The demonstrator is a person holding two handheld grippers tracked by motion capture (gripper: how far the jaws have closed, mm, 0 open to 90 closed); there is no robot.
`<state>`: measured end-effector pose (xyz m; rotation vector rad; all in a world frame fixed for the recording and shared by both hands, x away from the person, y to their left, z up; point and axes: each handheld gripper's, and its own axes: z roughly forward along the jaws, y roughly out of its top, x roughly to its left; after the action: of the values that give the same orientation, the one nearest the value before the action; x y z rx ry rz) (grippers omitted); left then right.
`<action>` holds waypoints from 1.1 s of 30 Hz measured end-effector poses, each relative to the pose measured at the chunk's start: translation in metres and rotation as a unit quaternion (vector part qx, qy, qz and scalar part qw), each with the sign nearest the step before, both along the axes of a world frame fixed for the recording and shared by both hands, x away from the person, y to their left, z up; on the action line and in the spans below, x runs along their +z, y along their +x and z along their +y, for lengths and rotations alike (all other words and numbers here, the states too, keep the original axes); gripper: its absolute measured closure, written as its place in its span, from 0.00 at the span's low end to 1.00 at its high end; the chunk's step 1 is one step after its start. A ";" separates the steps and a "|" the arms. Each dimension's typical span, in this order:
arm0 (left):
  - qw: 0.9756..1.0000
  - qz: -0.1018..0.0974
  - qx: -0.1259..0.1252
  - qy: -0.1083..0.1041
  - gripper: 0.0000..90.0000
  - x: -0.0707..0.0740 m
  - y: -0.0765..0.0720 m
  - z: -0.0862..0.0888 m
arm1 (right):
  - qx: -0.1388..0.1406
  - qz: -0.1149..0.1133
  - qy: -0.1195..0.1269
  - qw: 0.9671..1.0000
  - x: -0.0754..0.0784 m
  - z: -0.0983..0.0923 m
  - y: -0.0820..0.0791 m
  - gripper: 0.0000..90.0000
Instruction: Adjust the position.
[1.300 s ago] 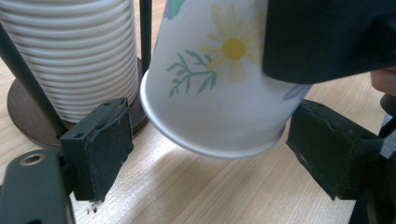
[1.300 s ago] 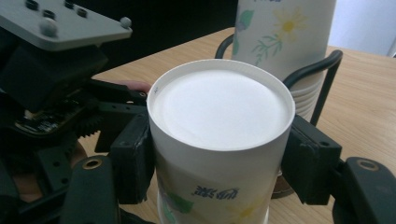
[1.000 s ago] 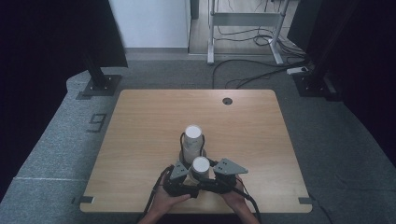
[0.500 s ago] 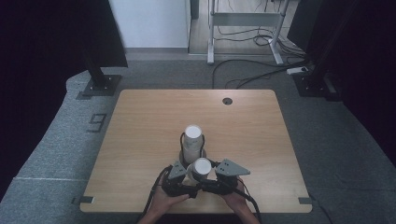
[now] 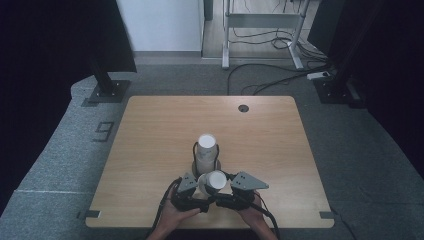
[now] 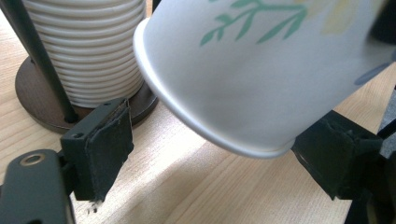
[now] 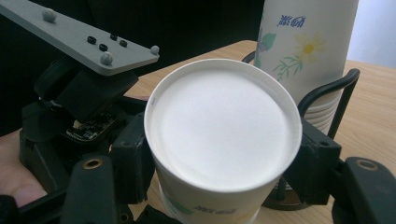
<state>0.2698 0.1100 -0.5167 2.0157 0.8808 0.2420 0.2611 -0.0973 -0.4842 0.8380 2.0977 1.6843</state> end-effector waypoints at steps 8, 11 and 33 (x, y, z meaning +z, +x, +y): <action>1.000 0.000 0.003 -0.001 0.16 -0.001 0.001 0.004 | 0.001 -0.001 0.002 1.000 0.000 -0.001 0.000 0.37; 1.000 -0.001 0.006 -0.002 0.16 -0.001 0.002 0.005 | 0.002 -0.001 0.004 1.000 0.000 -0.002 0.000 0.37; 0.999 -0.005 0.034 -0.026 0.17 0.003 0.010 0.024 | 0.014 0.013 0.007 1.000 -0.002 -0.006 0.001 0.36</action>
<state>0.2802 0.1343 -0.5136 1.9369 0.9419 0.2651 0.2618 -0.1035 -0.4862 0.8434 2.1277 1.7132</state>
